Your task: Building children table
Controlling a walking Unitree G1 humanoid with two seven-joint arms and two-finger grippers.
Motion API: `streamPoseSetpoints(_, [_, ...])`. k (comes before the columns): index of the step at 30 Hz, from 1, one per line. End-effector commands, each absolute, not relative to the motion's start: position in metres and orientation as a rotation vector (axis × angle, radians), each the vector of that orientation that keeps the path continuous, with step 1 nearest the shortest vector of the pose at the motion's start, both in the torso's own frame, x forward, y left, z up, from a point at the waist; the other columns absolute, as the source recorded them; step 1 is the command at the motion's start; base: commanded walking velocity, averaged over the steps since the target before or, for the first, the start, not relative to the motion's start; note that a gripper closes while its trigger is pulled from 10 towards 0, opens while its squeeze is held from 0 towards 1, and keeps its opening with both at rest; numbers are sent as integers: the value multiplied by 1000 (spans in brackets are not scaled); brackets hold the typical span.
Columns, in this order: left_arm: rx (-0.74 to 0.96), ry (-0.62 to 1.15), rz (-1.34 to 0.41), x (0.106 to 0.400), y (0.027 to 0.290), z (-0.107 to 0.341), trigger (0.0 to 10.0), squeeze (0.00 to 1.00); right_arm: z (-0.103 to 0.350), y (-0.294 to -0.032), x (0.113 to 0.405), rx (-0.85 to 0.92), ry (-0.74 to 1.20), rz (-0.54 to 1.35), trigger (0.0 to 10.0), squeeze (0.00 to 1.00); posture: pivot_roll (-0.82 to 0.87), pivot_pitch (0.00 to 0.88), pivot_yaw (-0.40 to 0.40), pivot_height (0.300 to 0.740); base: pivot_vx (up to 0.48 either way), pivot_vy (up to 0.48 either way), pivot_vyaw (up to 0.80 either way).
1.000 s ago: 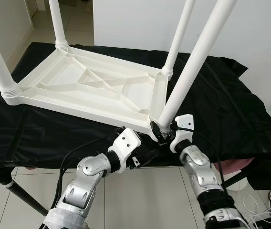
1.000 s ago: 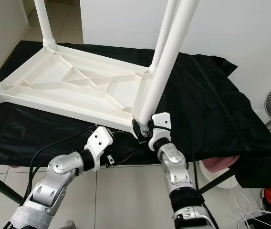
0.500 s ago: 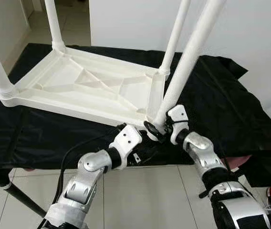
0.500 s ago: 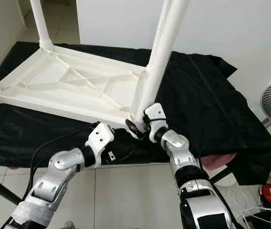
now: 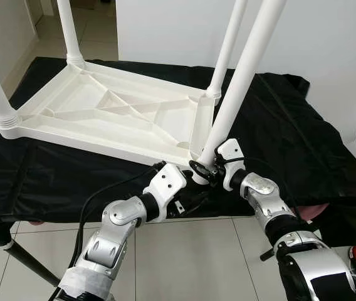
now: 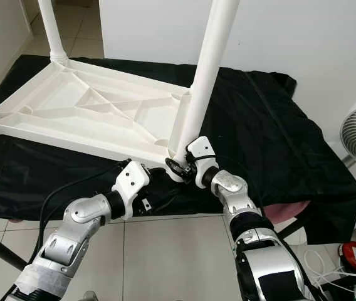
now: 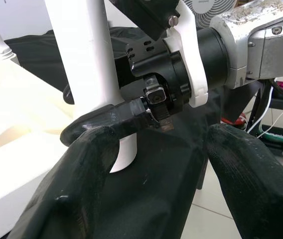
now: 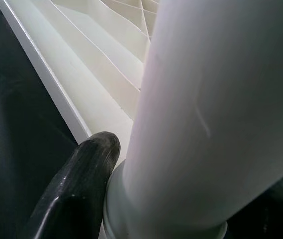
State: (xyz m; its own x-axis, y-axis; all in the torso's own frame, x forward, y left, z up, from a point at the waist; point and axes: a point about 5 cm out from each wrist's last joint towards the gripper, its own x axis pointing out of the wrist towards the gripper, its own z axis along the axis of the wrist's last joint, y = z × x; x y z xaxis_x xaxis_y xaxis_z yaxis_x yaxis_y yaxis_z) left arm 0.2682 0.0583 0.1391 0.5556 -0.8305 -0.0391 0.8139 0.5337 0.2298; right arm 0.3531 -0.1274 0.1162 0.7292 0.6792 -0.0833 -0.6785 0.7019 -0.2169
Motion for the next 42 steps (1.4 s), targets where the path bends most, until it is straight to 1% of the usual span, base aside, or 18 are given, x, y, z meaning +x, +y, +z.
streamPoseSetpoints(1, [224, -81, -902, 269, 58, 137, 10000, 0, 104, -131, 349, -232, 50, 758, 0, 0, 56, 0, -112, 740, 0, 0, 0])
streamPoseSetpoints(2, [224, -81, -902, 269, 58, 137, 10000, 0, 104, -131, 349, -232, 50, 758, 0, 0, 56, 0, -112, 740, 0, 0, 0])
streamPoseSetpoints(3, [222, -81, -909, 269, 57, 136, 10000, 0, 103, -136, 349, -189, 47, 708, 10000, 0, 49, 0, -112, 740, 0, 0, 0])
streamPoseSetpoints(8, [221, -80, -913, 269, 56, 136, 10000, 0, 103, -141, 348, -150, 30, 640, 10000, 0, 47, 0, -112, 740, 0, 0, 0])
streamPoseSetpoints(11, [220, -78, -920, 267, 55, 135, 10000, 0, 98, -144, 347, -245, 31, 502, 10000, 0, 41, 0, -108, 740, 0, 0, 0])
streamPoseSetpoints(13, [220, -77, -921, 267, 55, 135, 10000, 0, 97, -145, 346, -260, 34, 482, 10000, 0, 41, 0, -108, 740, 0, 0, 0])
streamPoseSetpoints(15, [219, -74, -931, 265, 54, 134, 10000, 0, 90, -146, 345, -183, 71, 325, 10000, 0, 37, 0, -104, 740, 0, 0, 0])
streamPoseSetpoints(17, [219, -73, -933, 265, 54, 133, 10000, 0, 87, -146, 344, -158, 84, 286, 10000, 0, 37, 0, -104, 740, 0, 0, 0])
streamPoseSetpoints(20, [218, -72, -936, 264, 53, 133, 10000, 0, 84, -142, 341, -125, 94, 242, 10000, 0, 36, 0, -103, 740, 0, 0, 0])
streamPoseSetpoints(22, [218, -70, -939, 264, 54, 133, 10000, 0, 80, -132, 334, -57, 106, 145, 10000, 0, 37, 0, -104, 740, 0, 0, 0])
streamPoseSetpoints(26, [218, -69, -940, 263, 54, 132, 10000, 0, 78, -125, 329, -11, 117, 75, 10000, 0, 38, 0, -105, 740, 0, 0, 0])
streamPoseSetpoints(28, [219, -69, -941, 263, 53, 132, 10000, 0, 78, -109, 326, 21, 124, 6, 10000, 0, 45, 0, -109, 740, 0, 0, 0])
streamPoseSetpoints(29, [219, -69, -941, 263, 53, 132, 10000, 0, 78, -109, 326, 21, 124, 6, 10000, 0, 45, 0, -109, 740, 0, 0, 0])
streamPoseSetpoints(31, [219, -70, -941, 263, 53, 132, 10000, 0, 80, -95, 323, 2, 112, 35, 10000, 0, 48, 0, -112, 740, 0, 0, 0])
streamPoseSetpoints(36, [222, -69, -938, 262, 52, 132, 10000, 0, 82, -93, 322, -11, 97, 63, 10000, 0, 47, 0, -114, 740, 0, 0, 0])
streamPoseSetpoints(37, [224, -68, -938, 262, 52, 131, 10000, 0, 83, -94, 322, -7, 95, 69, 10000, 1000, 48, 0, -116, 740, 0, 0, 0])
streamPoseSetpoints(39, [224, -68, -938, 261, 52, 131, 10000, 0, 84, -96, 321, 21, 91, 105, 10000, 1000, 48, 0, -117, 740, 0, 0, 0])
streamPoseSetpoints(42, [222, -68, -929, 261, 53, 131, 10000, 0, 90, -102, 319, 33, 43, 269, 10000, 1000, 51, 0, -123, 740, 0, 0, 0])
